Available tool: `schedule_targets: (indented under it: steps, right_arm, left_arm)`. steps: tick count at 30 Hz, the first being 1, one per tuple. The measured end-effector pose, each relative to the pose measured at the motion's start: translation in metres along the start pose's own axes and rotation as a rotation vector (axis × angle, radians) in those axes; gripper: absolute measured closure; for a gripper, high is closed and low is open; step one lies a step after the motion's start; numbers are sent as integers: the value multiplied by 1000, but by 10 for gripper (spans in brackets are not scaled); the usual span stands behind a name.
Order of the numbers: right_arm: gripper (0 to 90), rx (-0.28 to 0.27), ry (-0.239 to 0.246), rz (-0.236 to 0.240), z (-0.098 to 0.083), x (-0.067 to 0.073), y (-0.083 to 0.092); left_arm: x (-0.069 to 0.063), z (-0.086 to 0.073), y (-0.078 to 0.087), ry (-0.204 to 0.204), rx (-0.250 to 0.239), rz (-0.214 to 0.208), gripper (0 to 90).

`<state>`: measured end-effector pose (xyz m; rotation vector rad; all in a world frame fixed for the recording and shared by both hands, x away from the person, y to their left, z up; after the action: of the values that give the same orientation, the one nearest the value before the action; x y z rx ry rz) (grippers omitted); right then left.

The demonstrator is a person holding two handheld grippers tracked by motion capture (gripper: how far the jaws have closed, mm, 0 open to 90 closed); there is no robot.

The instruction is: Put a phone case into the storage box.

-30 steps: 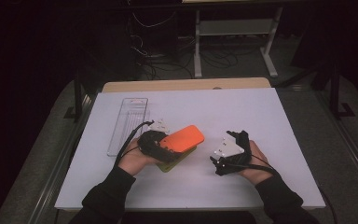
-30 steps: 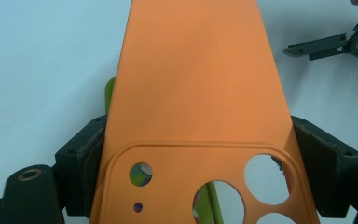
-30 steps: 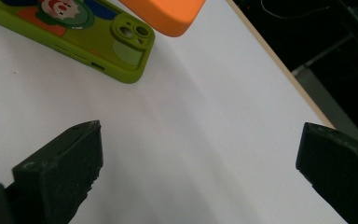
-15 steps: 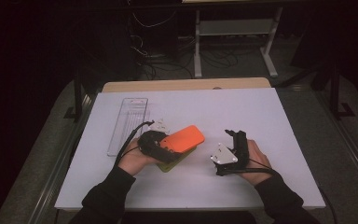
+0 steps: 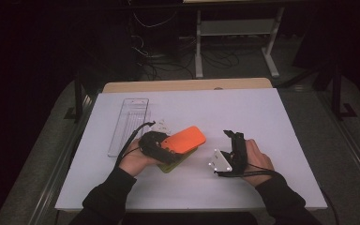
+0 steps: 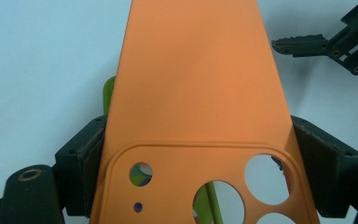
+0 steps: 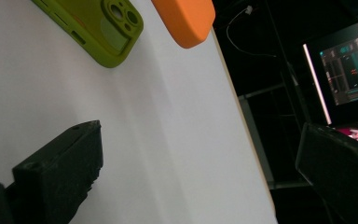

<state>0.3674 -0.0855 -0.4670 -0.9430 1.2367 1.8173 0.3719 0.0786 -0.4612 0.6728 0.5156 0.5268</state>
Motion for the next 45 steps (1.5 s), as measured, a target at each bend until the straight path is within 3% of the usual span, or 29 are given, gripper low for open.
schedule_targets:
  steps: [2, 10, 13, 14, 17, 18, 19, 21, 22, 24, 27, 28, 31, 36, 37, 39, 41, 45]
  right_arm:
    - [0, -3, 18, -8, 2, 0, 0]
    - [0, -7, 133, -64, 8, -3, 1]
    - [0, -9, 180, -57, 8, -2, 0]
    - [0, -8, 162, -65, 9, -2, 1]
    - [0, -9, 178, -72, 10, -1, 1]
    - [0, -15, 183, -68, 11, -1, 2]
    - [0, -22, 209, -86, 12, -3, 1]
    - [0, -24, 198, -87, 14, 0, 2]
    - [0, -27, 203, -87, 16, 0, 3]
    - [0, -28, 218, -95, 19, -1, 4]
    - [0, -33, 227, -96, 23, 0, 4]
    - [4, -30, 222, -86, 25, 2, 4]
    - [16, -44, 247, -102, 30, 0, 2]
    - [83, -70, 280, -168, 42, -8, 1]
    - [100, -72, 278, -173, 44, -8, 2]
    - [130, -94, 268, -200, 51, -10, 2]
    - [165, -102, 283, -214, 55, -11, 1]
    - [244, -129, 305, -233, 64, -11, -1]
  left_arm:
    - [-1, 0, 0, 13, -6, 0, 154]
    - [0, 0, 1, 0, 3, 2, 154]
    - [2, -2, 2, -15, 22, 8, 154]
    - [2, -2, 2, -14, 22, 8, 154]
    - [2, -2, 2, -12, 21, 5, 154]
    - [0, 0, 1, 7, 5, 1, 154]
    - [-1, 0, 1, 7, 5, 1, 154]
    - [-1, 0, 1, 6, 3, -6, 154]
    - [0, 0, 2, -3, 11, -1, 154]
    - [-3, 1, 1, 19, 2, -3, 154]
    - [-3, 1, 1, 0, 12, -2, 154]
    - [-5, 2, 0, 19, 1, -8, 154]
    - [-6, 4, 0, 17, -9, -7, 154]
    - [-6, 4, 0, 16, -12, -3, 154]
    - [-3, 2, 2, -20, 19, 6, 154]
    - [-5, 3, 2, -3, 8, 1, 154]
    - [-3, 2, 3, -17, 18, 6, 154]
    - [-5, 4, 2, 6, -7, 0, 154]
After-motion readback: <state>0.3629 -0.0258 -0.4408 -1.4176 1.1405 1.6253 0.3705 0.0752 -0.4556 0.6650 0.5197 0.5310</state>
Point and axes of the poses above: each handheld gripper's, and its own axes: y roughly backward along the jaws, z roughly out of its top, x roughly to its left, the point moved 10 cm from there along -y, roughly forward along the jaws, and after that the axes turned 12 degrees about y, right-handed, at the moved point
